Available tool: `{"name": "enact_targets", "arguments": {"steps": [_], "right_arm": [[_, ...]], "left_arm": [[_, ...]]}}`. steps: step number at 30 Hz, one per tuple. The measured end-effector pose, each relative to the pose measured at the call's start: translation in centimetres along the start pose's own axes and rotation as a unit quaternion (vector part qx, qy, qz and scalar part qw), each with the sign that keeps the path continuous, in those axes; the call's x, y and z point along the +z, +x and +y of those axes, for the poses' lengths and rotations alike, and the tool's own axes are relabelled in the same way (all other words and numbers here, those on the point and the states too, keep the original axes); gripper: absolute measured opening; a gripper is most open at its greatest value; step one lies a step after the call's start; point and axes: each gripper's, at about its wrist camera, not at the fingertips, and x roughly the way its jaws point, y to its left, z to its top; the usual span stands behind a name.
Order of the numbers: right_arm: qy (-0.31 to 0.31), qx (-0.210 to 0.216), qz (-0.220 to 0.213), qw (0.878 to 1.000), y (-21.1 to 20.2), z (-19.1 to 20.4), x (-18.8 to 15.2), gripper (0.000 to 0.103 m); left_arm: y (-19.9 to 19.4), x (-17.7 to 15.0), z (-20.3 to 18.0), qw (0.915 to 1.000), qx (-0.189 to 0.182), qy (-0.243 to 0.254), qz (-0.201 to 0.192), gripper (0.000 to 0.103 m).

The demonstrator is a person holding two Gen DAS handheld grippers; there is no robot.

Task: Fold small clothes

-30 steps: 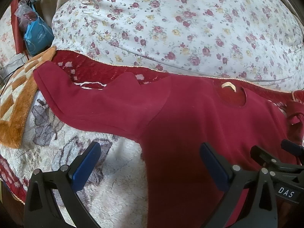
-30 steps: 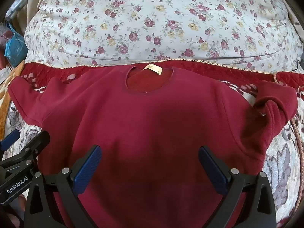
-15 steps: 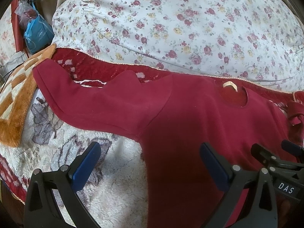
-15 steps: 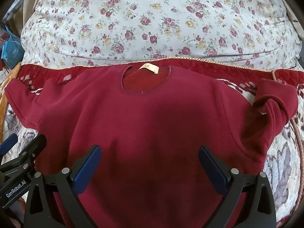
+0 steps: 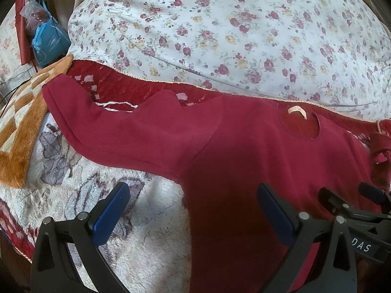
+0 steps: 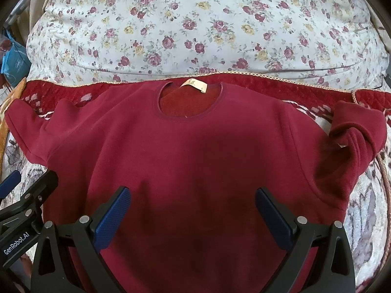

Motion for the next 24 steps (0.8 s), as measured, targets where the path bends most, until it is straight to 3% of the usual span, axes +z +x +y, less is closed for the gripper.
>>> {"name": "enact_targets", "arguments": {"steps": [24], "right_arm": [[-0.018,0.008,0.004,1.0,0.7,1.4,0.1,0.103]], "left_arm": [[0.4,0.4,1.6,0.9997,0.006,-0.023,0.005,0.103]]}}
